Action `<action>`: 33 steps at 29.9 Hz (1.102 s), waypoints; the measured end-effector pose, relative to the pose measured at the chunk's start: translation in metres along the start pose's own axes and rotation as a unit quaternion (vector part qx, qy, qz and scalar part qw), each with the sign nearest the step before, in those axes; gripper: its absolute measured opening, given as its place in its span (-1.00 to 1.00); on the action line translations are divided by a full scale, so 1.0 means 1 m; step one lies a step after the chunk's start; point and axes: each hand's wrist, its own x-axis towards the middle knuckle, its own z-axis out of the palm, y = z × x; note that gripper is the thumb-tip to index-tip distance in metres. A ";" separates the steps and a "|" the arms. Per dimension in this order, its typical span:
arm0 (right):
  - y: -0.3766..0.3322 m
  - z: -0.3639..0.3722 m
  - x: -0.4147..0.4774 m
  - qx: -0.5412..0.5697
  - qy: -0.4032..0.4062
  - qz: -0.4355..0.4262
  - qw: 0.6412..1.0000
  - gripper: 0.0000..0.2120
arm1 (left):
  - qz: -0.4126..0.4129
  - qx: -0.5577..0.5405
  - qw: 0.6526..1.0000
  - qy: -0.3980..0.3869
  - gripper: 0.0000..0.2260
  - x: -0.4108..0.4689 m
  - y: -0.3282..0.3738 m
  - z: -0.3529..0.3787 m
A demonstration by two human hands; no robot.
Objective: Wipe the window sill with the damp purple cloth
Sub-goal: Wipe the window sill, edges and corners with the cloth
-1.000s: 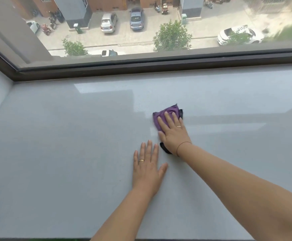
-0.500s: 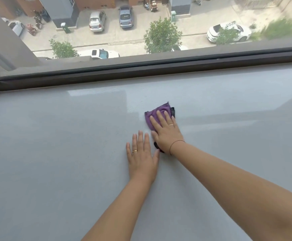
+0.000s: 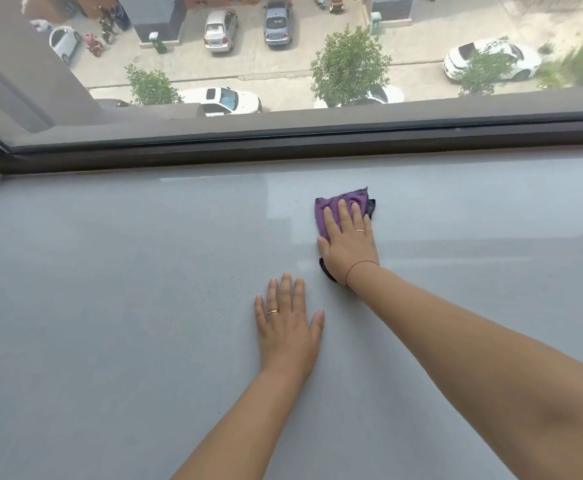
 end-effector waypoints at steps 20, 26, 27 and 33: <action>-0.009 -0.014 0.075 -0.007 -0.041 -0.181 0.983 -0.46 | -0.004 0.001 1.000 -0.001 -0.42 0.070 0.043 -0.009; 0.059 -0.030 0.102 -0.007 -0.003 -0.138 0.990 -0.46 | -0.006 -0.006 1.000 0.019 -0.42 0.082 0.049 -0.014; 0.073 -0.032 0.104 -0.005 0.010 -0.102 0.995 -0.46 | 0.002 -0.003 1.000 0.014 -0.41 0.084 0.051 -0.014; 0.040 -0.027 0.098 0.039 0.043 0.126 0.990 -0.41 | 0.041 -0.011 0.998 -0.036 -0.38 0.091 0.062 -0.012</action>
